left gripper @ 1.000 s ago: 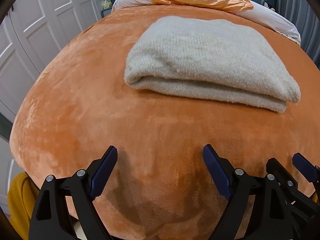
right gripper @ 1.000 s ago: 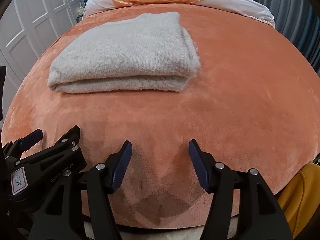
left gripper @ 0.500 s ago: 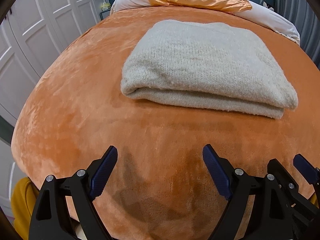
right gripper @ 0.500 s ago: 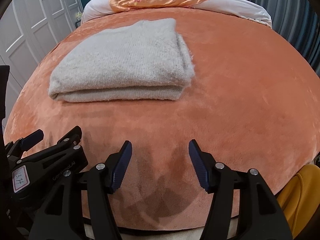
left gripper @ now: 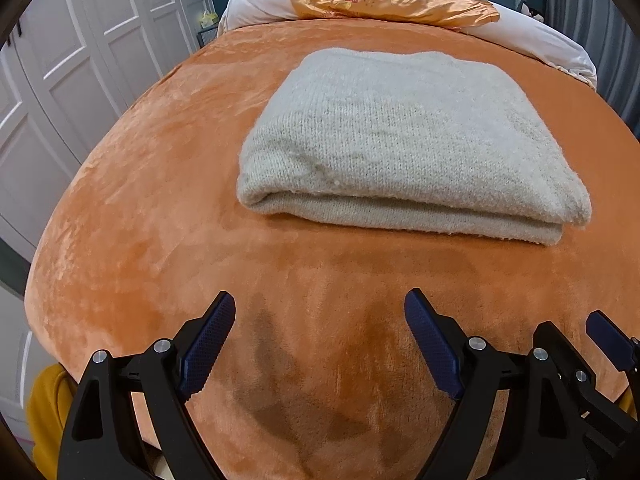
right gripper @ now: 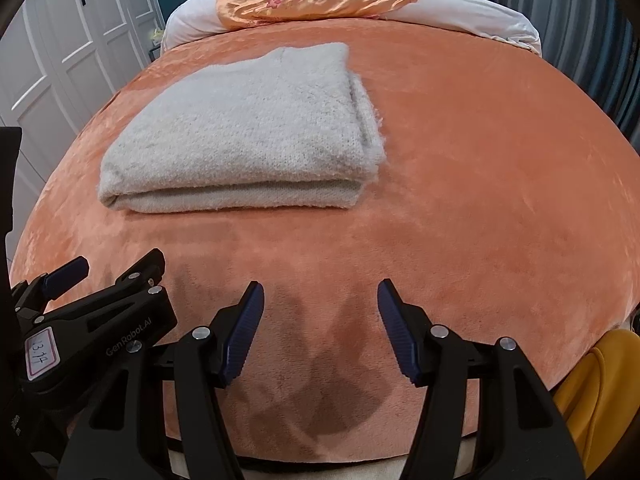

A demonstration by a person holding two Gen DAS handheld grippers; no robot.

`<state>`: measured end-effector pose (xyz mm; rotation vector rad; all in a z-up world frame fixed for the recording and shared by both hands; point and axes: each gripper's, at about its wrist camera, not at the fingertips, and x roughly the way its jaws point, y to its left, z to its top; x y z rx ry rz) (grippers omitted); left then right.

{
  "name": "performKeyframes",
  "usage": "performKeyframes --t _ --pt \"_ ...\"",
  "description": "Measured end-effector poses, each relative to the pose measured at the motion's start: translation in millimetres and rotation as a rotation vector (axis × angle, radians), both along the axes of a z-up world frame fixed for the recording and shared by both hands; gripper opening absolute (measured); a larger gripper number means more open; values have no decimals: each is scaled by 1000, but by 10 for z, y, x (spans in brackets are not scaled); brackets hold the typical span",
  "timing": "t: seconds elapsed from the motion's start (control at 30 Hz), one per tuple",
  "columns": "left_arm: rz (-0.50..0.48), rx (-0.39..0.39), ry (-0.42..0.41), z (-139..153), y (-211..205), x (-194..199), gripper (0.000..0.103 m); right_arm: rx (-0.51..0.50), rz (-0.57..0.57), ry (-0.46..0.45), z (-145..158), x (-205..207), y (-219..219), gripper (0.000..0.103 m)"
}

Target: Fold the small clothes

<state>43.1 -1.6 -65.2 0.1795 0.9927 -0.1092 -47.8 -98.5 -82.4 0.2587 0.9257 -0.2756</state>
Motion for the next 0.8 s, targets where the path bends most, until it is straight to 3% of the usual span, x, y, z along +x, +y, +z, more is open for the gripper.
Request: performKeyframes --t 0.8 --pt "-2 -8 7 30 0 48 81 1 -11 0 11 -13 -7 57"
